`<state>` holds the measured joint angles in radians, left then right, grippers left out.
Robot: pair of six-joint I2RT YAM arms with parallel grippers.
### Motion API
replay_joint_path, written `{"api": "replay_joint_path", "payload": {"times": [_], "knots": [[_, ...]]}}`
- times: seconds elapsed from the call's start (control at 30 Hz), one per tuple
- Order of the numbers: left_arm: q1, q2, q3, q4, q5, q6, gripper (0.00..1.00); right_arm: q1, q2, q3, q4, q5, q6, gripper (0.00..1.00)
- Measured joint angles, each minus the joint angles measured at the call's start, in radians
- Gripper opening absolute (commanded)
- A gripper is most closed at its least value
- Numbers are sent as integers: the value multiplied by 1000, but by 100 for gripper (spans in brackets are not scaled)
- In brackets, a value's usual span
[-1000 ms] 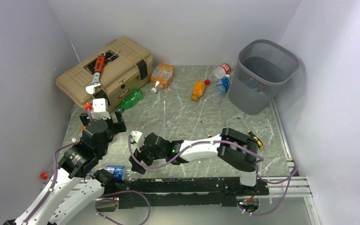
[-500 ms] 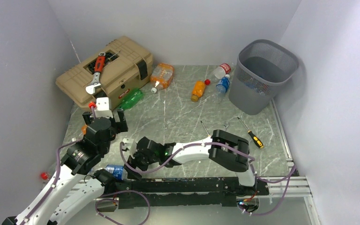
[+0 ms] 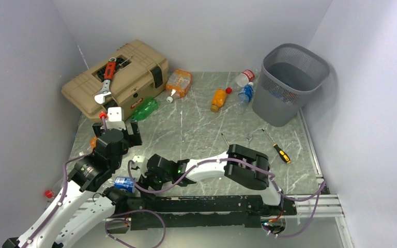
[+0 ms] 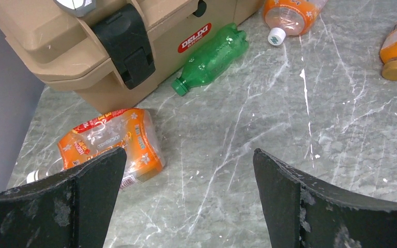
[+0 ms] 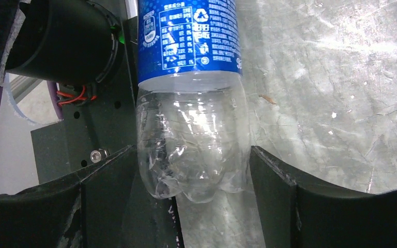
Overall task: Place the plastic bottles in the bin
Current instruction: Pick up the plastic bottle from the corner of the board.
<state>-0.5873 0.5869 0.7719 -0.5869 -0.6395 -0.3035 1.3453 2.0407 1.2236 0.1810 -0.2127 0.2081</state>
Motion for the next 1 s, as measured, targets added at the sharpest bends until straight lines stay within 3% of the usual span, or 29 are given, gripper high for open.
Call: {"api": "replay_joint_path", "payload": {"times": [0.17,0.7,0.87,1.0], "knots": [[0,2,0,0,7,0,98,11,0,5,-4,27,-28,91],[0,-1,0,0,7,0,98,38,21,76,-46,173,-226,90],[0,-1,0,0,6,0,98,61,73,114,-57,202,-272,77],[0,-1,0,0,6,3,98,74,76,110,-41,233,-293,54]]}}
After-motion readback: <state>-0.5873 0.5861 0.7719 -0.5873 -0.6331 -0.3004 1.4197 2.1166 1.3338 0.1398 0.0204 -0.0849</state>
